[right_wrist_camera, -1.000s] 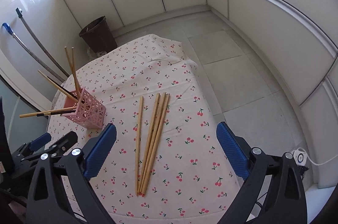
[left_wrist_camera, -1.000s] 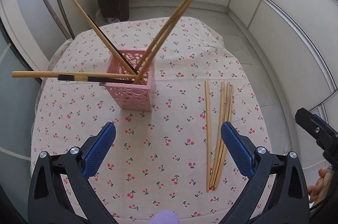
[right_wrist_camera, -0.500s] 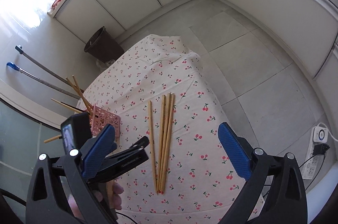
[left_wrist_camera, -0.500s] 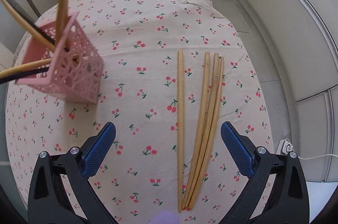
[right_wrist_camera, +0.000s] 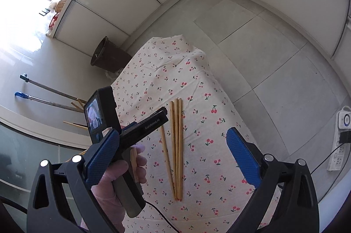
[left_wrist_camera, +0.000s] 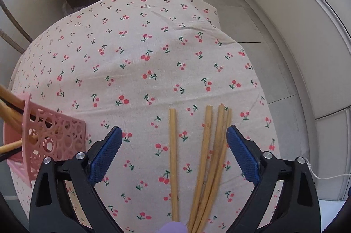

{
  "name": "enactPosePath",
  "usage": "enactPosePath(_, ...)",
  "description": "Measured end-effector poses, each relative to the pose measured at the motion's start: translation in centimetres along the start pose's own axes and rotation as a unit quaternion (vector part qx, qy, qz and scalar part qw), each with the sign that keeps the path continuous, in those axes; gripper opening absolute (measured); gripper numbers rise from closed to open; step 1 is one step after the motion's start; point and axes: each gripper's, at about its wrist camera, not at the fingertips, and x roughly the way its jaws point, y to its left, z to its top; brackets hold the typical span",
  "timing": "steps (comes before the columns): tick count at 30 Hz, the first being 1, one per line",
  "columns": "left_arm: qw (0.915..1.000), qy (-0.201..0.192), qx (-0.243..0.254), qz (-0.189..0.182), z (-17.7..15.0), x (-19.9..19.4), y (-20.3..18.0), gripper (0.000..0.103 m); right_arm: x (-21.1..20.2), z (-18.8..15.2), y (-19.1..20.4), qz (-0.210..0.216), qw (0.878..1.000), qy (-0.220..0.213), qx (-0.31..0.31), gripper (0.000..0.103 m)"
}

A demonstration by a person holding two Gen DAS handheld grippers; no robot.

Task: Organize utensils
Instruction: 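Lower the left gripper onto a loose wooden chopstick and close it, then grasp a wooden chopstick with the right gripper while the left gripper lifts its chopstick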

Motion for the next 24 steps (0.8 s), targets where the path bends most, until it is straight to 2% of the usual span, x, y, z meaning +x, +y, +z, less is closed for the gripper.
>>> enactPosePath(1,1.0000,0.005,0.001,0.001,0.1,0.5,0.1,0.077,0.2,0.0,-0.1,-0.001,1.000,0.002,0.002,0.095)
enactPosePath(4,0.9999,0.012,-0.003,-0.005,0.5,1.6,0.4,0.061,0.5,0.0,-0.2,0.003,1.000,0.008,0.006,0.095)
enactPosePath(5,0.9999,0.011,-0.002,-0.005,0.6,1.8,0.4,0.059,0.6,0.0,-0.2,0.003,1.000,0.010,0.005,0.095)
enactPosePath(9,0.9999,0.016,0.004,0.003,0.7,2.8,0.2,0.040,0.9,-0.1,-0.1,-0.002,1.000,0.014,-0.003,0.095)
enactPosePath(11,0.9999,0.010,0.009,0.004,0.7,3.0,0.2,0.036,1.1,0.0,-0.1,-0.008,1.000,0.013,-0.004,0.095)
enactPosePath(14,0.9998,0.008,0.018,0.001,0.7,3.1,0.0,0.023,1.3,-0.1,-0.2,-0.010,1.000,0.016,0.001,0.095)
enactPosePath(16,0.9997,0.006,0.024,-0.004,0.6,3.1,-0.1,0.009,1.7,0.0,-0.4,-0.013,1.000,0.019,0.004,0.095)
enactPosePath(24,0.9993,0.007,0.032,-0.017,-1.0,2.5,0.6,0.006,3.6,0.1,-0.3,-0.027,0.999,0.037,0.007,0.095)
